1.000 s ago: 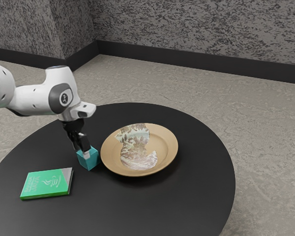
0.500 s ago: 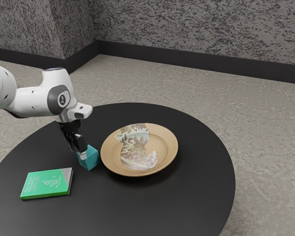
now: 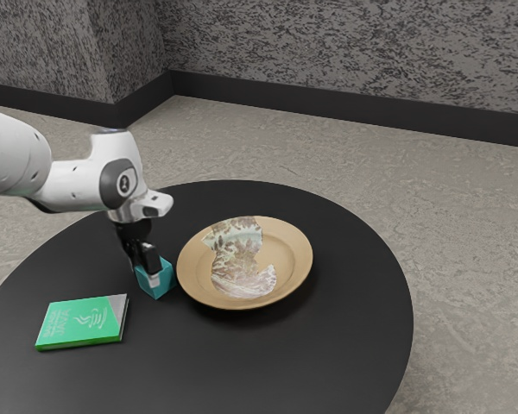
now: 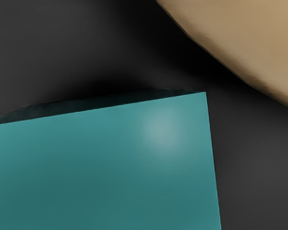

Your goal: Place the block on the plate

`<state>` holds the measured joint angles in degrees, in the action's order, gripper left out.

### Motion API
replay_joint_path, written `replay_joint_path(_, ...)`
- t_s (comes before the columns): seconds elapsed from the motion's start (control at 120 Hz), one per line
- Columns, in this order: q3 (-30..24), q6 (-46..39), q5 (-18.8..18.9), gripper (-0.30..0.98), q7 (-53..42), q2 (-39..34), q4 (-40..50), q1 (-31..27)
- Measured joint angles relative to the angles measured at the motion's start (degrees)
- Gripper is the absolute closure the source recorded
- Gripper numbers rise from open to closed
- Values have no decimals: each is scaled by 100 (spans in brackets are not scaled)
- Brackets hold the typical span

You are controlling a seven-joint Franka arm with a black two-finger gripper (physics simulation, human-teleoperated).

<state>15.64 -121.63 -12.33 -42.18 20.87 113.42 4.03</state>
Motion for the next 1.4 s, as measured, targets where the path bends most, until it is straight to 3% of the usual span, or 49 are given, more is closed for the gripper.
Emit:
replay_joint_path(0.575,-13,6,-5,0,48,487,-336,48)
replay_joint_path(0.742,-34,6,-4,17,54,514,-336,54)
replay_joint_path(0.9,-35,-1,-1,19,62,510,-336,50)
replay_joint_path(1.167,54,36,-76,27,35,329,-324,-31)
replay_joint_path(1.4,287,261,2,30,12,-398,-475,50)
